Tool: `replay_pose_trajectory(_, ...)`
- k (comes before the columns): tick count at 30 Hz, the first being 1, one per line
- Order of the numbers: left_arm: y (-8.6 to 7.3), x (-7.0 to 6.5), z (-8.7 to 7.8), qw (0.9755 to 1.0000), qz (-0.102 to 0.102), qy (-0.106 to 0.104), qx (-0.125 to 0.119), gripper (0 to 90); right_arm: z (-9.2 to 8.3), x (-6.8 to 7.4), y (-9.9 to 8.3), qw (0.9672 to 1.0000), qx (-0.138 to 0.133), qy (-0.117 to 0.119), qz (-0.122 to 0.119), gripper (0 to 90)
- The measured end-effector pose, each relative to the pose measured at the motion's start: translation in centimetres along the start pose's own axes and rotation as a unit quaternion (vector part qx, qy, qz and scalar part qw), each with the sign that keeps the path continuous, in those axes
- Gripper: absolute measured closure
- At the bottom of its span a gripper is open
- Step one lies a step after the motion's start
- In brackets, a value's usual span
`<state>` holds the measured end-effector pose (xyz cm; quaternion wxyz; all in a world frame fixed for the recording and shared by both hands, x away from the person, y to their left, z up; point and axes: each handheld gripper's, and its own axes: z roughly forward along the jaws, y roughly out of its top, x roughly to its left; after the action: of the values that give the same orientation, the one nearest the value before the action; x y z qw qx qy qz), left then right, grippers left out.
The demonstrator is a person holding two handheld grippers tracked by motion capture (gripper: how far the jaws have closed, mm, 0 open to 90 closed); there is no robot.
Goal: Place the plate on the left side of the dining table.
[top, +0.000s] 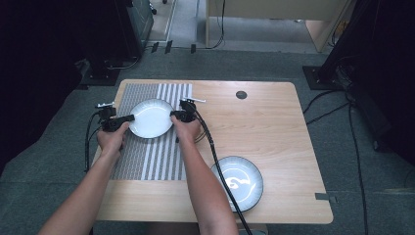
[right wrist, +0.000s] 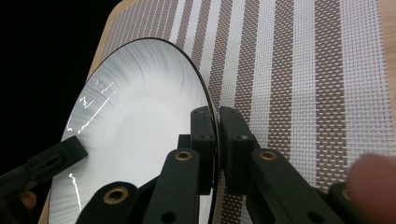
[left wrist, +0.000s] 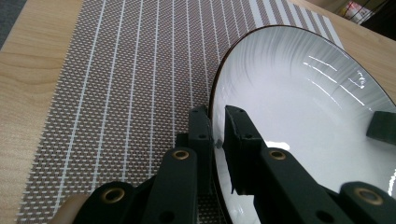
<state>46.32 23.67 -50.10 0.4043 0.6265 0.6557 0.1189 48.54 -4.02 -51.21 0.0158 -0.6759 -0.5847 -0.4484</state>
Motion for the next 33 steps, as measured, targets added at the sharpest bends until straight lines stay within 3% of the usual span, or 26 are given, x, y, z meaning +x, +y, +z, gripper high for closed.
replay_pose_trajectory(10, 0.0, -0.1, 0.3, 1.0, 0.005, 0.003, 0.008, 81.6, 0.3, -0.1, -0.2, 0.9999, -0.002, -0.01, -0.011, 81.9)
replay_pose_trajectory(14, -0.1, -0.4, 0.3, 0.9997, 0.019, 0.016, 0.004, 80.2, 0.3, 0.2, -0.3, 0.9999, -0.003, -0.001, -0.014, 71.3)
replay_pose_trajectory(15, -0.1, -0.5, 0.3, 0.9995, 0.027, 0.019, 0.004, 79.7, 0.2, 0.2, -0.3, 0.9997, -0.005, -0.005, -0.024, 68.3)
replay_pose_trajectory(16, -0.2, -0.6, 0.3, 0.9992, 0.033, 0.02, 0.003, 77.6, -0.1, 0.5, -0.3, 0.9983, -0.012, -0.021, -0.053, 63.6)
replay_pose_trajectory(17, -0.3, -0.6, 0.2, 0.9989, 0.041, 0.02, 0.002, 77.6, -0.1, 0.5, -0.3, 0.9983, -0.012, -0.021, -0.053, 63.6)
replay_pose_trajectory(19, -0.3, -0.5, -0.2, 0.9988, 0.046, 0.013, 0.0, 74.4, -0.6, 0.6, -0.1, 0.9959, -0.019, -0.036, -0.081, 58.7)
replay_pose_trajectory(22, -0.2, -0.6, -0.8, 0.9987, 0.049, 0.009, -0.01, 64.9, -1.5, 0.3, 0.2, 0.9917, -0.033, -0.045, -0.116, 52.5)
replay_pose_trajectory(23, -0.1, -0.8, -1.1, 0.9988, 0.047, 0.008, -0.013, 64.9, -1.5, 0.3, 0.2, 0.9917, -0.033, -0.045, -0.116, 52.5)
replay_pose_trajectory(24, -0.1, -1.0, -1.3, 0.9987, 0.047, 0.011, -0.014, 53.7, -2.1, 0.1, 0.4, 0.9921, -0.035, -0.041, -0.113, 49.5)
replay_pose_trajectory(25, 0.0, -1.3, -1.6, 0.9984, 0.053, 0.012, -0.014, 53.7, -2.1, 0.1, 0.4, 0.9921, -0.035, -0.041, -0.113, 49.5)
replay_pose_trajectory(27, 0.2, -1.8, -2.2, 0.9984, 0.055, 0.006, -0.011, 40.6, -3.0, 0.0, 0.6, 0.9921, -0.044, -0.024, -0.115, 44.6)
replay_pose_trajectory(28, 0.3, -2.0, -2.5, 0.9984, 0.056, 0.0, -0.011, 40.6, -3.0, 0.0, 0.6, 0.9921, -0.044, -0.024, -0.115, 44.6)
replay_pose_trajectory(29, 0.4, -2.2, -2.9, 0.9984, 0.055, -0.006, -0.013, 33.0, -3.7, -0.1, 0.8, 0.9911, -0.044, -0.028, -0.122, 39.8)
replay_pose_trajectory(30, 0.5, -2.3, -3.3, 0.9984, 0.054, -0.008, -0.015, 33.0, -3.7, -0.1, 0.8, 0.9911, -0.044, -0.028, -0.122, 39.8)
replay_pose_trajectory(32, 0.7, -2.7, -4.1, 0.9983, 0.052, -0.013, -0.021, 25.7, -4.5, -0.2, 1.1, 0.9918, -0.03, -0.025, -0.122, 31.6)
replay_pose_trajectory(33, 0.8, -3.0, -4.9, 0.998, 0.055, -0.013, -0.029, 18.2, -5.2, -0.4, 1.1, 0.9919, -0.038, -0.019, -0.12, 27.6)
